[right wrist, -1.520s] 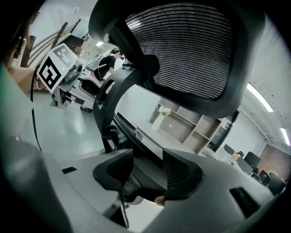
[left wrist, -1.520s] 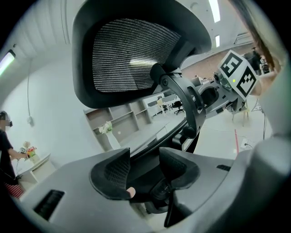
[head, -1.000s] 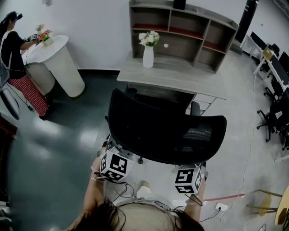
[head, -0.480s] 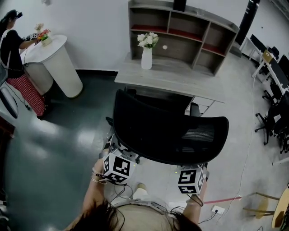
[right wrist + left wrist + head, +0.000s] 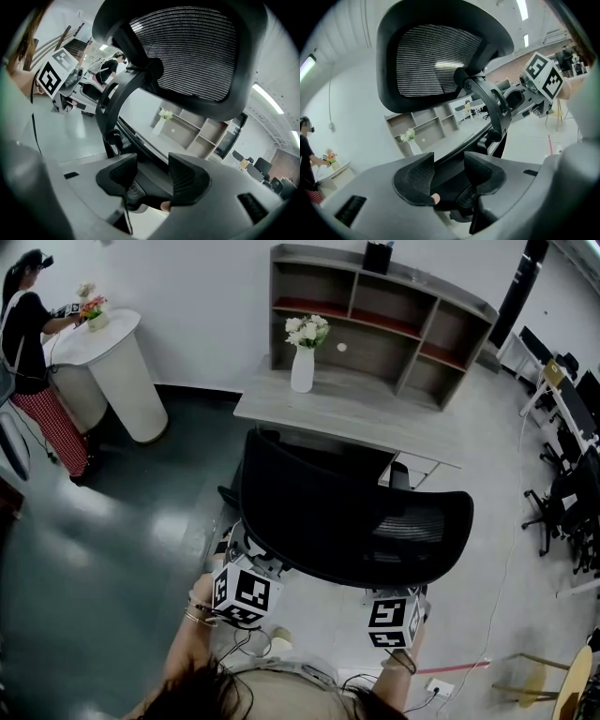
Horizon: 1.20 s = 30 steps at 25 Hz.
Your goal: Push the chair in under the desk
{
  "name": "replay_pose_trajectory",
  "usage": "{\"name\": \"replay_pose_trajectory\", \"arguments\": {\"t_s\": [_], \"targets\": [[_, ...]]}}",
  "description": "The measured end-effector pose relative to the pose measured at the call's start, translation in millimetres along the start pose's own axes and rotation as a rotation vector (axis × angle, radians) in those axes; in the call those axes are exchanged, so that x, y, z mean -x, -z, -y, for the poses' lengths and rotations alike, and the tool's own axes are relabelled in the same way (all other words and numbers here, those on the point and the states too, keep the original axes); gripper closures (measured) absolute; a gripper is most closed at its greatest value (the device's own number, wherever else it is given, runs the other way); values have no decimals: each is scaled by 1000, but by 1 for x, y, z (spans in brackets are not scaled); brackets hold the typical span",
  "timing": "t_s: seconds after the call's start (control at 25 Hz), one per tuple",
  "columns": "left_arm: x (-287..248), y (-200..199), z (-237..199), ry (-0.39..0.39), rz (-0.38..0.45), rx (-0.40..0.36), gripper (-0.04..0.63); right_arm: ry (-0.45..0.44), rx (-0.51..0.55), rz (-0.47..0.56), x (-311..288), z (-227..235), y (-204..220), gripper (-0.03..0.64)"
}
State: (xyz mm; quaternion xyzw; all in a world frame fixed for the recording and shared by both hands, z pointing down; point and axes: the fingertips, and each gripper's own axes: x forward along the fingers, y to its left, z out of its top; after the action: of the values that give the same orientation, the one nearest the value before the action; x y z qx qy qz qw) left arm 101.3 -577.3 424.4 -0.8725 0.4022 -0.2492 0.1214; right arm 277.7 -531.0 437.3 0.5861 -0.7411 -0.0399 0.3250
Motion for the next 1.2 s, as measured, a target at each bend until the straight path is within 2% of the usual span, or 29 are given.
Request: {"name": "replay_pose_trajectory", "arguments": {"t_s": [0.72,1.0,1.2], "targets": [[-16,-8,10,-40,2,-5,398,-8,4,33,-9,21,8,414],[-18,-8,14,-32,-27,23,398,0,6,45,-11,23,11,414],[-17,-9,15,-34,-21,8,397,82,35,64,-6,24,11,414]]}}
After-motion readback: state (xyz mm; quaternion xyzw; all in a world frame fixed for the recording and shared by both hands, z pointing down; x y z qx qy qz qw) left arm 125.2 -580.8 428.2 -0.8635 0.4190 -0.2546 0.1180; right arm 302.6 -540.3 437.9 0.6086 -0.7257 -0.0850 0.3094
